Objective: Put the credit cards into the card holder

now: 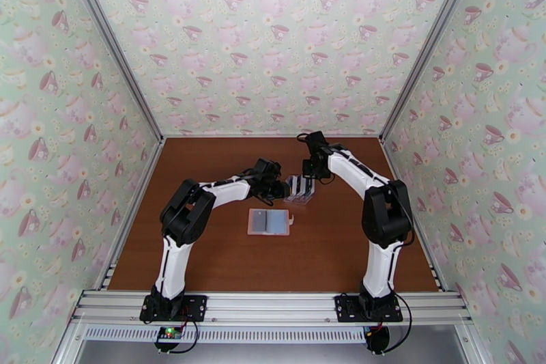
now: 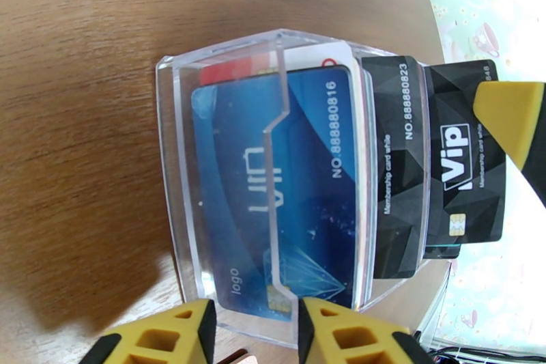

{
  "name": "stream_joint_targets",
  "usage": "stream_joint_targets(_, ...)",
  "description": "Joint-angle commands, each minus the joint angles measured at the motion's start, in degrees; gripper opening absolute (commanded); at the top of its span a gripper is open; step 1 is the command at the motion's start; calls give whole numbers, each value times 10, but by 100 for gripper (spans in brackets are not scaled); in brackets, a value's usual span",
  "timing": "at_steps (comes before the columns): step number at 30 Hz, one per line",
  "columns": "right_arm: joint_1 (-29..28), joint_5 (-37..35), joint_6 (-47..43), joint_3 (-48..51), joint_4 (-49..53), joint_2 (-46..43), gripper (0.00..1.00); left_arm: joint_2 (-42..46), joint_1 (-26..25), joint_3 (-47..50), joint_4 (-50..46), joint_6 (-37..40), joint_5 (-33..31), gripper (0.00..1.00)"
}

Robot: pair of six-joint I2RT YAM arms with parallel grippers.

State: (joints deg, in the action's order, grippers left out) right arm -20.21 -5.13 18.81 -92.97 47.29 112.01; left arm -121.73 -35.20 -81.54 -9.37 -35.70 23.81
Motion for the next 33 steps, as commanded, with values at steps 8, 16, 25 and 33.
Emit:
stream_joint_targets(8, -11, 13, 14, -6, 14, -28, 0, -14, -3, -21, -11, -6, -1, 37)
stream_joint_targets(16, -35, 4, 46, -15, 14, -33, 0, -11, -3, -33, -19, -3, -3, 37)
stream_joint_targets(25, -59, -86, 88, -23, 27, -60, 0, -5, -1, -65, -45, 8, -8, 38)
stream_joint_targets(33, -71, -130, 102, -36, 50, -83, 0, 10, 0, -97, -82, 28, -23, 39)
